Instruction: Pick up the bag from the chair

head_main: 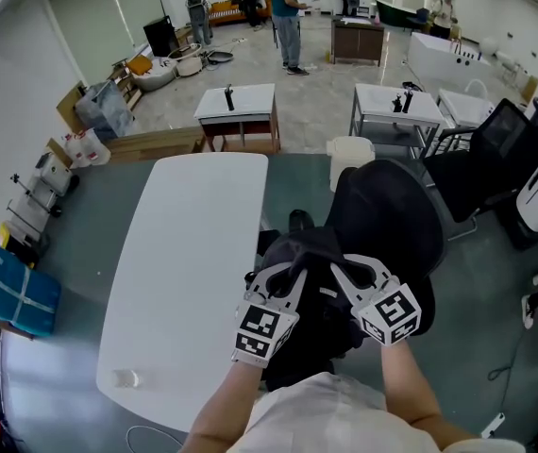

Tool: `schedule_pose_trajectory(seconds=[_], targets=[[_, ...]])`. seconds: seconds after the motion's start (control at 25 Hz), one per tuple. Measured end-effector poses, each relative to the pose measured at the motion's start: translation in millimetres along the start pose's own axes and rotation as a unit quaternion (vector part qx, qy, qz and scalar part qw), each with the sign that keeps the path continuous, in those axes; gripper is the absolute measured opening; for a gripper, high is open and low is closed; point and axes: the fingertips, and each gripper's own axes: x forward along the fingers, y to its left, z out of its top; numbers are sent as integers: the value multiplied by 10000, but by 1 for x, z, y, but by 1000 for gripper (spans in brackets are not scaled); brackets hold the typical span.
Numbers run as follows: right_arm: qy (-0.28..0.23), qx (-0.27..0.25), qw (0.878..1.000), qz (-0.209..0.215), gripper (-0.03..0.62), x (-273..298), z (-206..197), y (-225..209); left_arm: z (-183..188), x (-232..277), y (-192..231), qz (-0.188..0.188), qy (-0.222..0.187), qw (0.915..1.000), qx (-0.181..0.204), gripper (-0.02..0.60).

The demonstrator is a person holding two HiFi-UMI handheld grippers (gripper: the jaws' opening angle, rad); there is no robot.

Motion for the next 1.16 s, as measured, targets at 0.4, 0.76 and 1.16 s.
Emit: schedule_pose_trajectory(seconds=[0.4, 0.76, 1.16], targets=[[-326, -89, 9994, 20, 32, -2, 22, -7, 25, 0, 0, 1, -269, 9996, 51, 38], [-383, -57, 9993, -6, 32, -4, 25, -7, 28, -2, -1, -17, -344, 9994, 59, 38], [-379, -36, 9993, -37, 32, -8, 26, -6, 30, -4, -5, -78, -373, 9993, 27, 38]])
